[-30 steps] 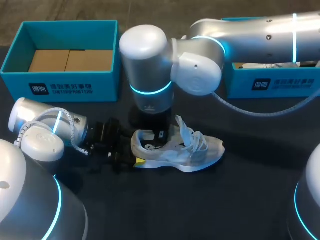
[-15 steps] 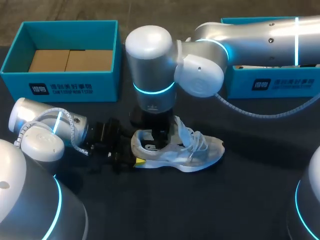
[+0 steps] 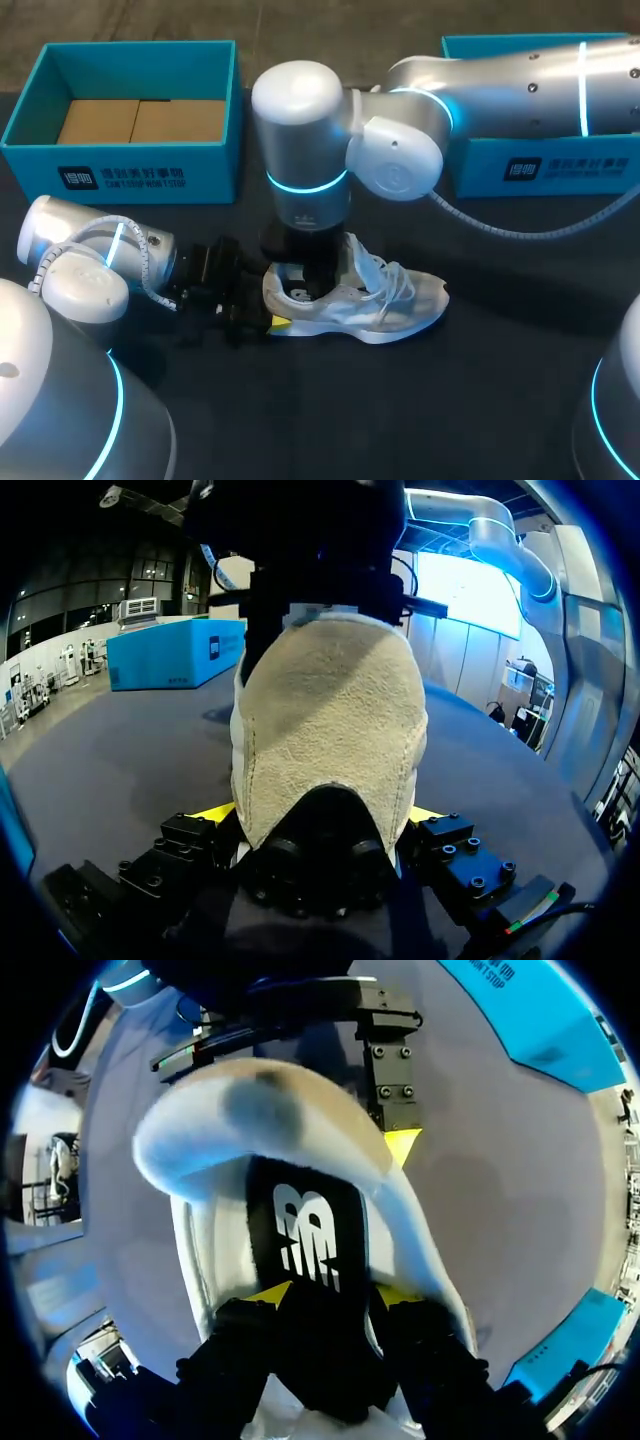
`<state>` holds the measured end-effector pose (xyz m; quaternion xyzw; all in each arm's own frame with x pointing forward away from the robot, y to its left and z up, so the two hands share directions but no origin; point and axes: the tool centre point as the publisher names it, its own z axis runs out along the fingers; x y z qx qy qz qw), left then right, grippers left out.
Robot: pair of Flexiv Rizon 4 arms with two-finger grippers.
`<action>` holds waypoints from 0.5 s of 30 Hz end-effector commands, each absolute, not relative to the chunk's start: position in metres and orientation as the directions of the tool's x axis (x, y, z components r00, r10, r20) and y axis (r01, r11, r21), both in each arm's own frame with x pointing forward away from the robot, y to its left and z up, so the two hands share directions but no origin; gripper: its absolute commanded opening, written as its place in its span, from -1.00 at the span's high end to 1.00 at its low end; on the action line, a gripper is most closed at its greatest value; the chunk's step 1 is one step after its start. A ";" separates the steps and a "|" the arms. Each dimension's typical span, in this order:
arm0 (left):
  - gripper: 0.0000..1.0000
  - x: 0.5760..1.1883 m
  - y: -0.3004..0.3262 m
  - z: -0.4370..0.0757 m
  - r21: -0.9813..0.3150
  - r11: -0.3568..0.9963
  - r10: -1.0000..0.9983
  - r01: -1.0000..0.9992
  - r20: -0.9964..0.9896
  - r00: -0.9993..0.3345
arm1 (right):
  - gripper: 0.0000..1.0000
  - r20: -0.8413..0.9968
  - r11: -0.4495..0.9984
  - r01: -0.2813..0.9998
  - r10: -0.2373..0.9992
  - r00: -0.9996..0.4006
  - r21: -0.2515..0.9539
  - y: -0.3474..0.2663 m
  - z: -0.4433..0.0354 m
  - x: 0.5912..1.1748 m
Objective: Take the shoe out of the shoebox, open the shoe tongue, remove and reinsert the insole, then place the shoe into the shoebox
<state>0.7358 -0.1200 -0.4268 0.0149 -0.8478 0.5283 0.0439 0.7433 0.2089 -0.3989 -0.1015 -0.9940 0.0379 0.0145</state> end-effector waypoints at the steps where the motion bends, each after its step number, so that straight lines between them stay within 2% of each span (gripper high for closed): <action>1: 1.00 0.738 -0.122 -0.432 -0.893 0.444 0.022 -0.071 0.090 -0.996 | 0.00 0.064 0.981 0.181 0.185 -0.981 -0.069 0.210 -0.415 0.747; 5: 1.00 0.738 -0.122 -0.432 -0.893 0.444 0.022 -0.071 0.090 -0.996 | 0.10 0.100 0.982 0.175 0.181 -0.978 -0.067 0.208 -0.421 0.741; 7: 1.00 0.738 -0.122 -0.432 -0.893 0.444 0.022 -0.071 0.090 -0.996 | 0.23 0.110 0.982 0.175 0.183 -0.977 -0.074 0.207 -0.421 0.738; 8: 1.00 0.738 -0.122 -0.432 -0.893 0.444 0.022 -0.071 0.090 -0.996 | 0.39 0.115 0.981 0.178 0.186 -0.976 -0.076 0.206 -0.422 0.737; 10: 1.00 0.738 -0.122 -0.432 -0.893 0.444 0.022 -0.071 0.090 -0.996 | 0.54 0.123 0.980 0.181 0.190 -0.974 -0.081 0.205 -0.422 0.734; 13: 1.00 0.738 -0.122 -0.432 -0.893 0.444 0.022 -0.071 0.090 -0.996 | 1.00 0.129 0.979 0.185 0.195 -0.972 -0.086 0.203 -0.423 0.731; 15: 1.00 0.738 -0.122 -0.432 -0.893 0.444 0.022 -0.071 0.090 -0.996 | 1.00 0.133 0.977 0.192 0.204 -0.970 -0.092 0.201 -0.421 0.729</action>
